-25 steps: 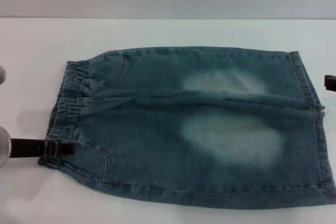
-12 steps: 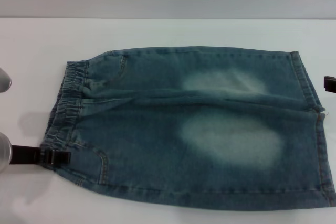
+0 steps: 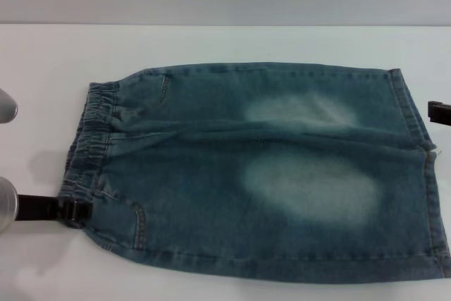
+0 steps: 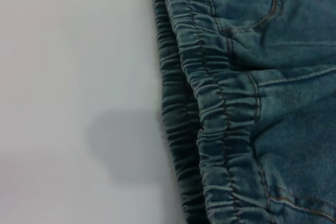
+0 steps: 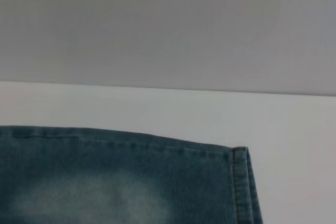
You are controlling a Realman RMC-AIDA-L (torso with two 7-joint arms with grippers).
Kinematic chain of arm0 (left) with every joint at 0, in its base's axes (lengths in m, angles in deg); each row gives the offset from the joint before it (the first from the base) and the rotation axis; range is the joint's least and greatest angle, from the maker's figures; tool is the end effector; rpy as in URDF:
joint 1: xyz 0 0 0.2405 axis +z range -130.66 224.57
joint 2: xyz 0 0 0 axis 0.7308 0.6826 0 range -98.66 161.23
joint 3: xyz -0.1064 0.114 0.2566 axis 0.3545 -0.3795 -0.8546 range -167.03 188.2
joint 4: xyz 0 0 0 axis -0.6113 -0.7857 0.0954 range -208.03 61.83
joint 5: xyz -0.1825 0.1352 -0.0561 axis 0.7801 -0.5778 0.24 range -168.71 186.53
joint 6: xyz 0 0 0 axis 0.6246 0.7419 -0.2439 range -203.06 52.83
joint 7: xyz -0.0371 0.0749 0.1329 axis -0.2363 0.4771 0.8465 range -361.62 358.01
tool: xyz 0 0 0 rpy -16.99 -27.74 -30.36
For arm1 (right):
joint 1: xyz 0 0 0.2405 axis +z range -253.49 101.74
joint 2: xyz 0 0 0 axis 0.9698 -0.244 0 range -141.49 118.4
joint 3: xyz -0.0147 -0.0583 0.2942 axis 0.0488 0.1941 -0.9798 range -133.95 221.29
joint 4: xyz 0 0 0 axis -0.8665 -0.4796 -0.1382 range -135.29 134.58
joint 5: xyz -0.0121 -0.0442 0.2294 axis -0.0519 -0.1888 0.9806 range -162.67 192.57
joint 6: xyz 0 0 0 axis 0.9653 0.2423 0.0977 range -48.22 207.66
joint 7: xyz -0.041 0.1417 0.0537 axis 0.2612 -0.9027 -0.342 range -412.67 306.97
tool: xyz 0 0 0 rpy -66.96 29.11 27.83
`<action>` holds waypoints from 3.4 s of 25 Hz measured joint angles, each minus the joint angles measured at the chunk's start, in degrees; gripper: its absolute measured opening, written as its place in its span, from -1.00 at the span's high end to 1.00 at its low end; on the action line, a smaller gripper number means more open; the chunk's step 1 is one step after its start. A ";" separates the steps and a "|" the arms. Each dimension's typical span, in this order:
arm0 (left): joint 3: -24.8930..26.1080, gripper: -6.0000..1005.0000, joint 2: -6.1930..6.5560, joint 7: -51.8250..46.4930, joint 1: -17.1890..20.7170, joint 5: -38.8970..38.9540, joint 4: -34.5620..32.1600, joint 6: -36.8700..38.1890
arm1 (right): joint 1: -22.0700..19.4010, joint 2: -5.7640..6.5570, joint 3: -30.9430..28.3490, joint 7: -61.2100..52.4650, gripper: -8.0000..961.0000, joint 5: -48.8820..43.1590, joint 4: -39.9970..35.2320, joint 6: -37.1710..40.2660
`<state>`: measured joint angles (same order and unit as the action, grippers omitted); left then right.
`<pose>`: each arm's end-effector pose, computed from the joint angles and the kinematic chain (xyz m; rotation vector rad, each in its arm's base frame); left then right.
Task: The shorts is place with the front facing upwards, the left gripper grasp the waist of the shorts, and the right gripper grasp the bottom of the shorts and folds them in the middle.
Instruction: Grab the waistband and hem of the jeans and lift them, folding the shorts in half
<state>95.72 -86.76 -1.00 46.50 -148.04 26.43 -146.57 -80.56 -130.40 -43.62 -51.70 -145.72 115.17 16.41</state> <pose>-0.3011 0.2991 -0.0160 -1.9609 -1.4143 0.2345 0.2489 0.3100 0.0469 -1.8540 1.1293 0.0518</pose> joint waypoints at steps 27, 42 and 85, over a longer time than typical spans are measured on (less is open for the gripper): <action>0.03 0.58 0.02 0.08 0.05 0.07 3.03 -0.65 | -1.88 -0.05 3.18 -1.42 -0.52 0.01 -0.27 -9.09; 0.43 0.94 0.08 0.08 -0.45 0.03 3.16 -0.70 | -2.79 -0.05 4.29 -2.38 -0.52 -0.70 -2.30 -10.91; 0.42 0.94 0.10 0.77 -1.36 -0.06 1.53 -0.97 | -3.36 0.01 12.85 -7.57 -0.51 -5.54 -6.56 -11.95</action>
<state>96.14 -86.66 -0.23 45.13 -148.10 27.96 -147.54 -83.92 -130.39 -30.77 -59.27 -151.26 108.62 4.46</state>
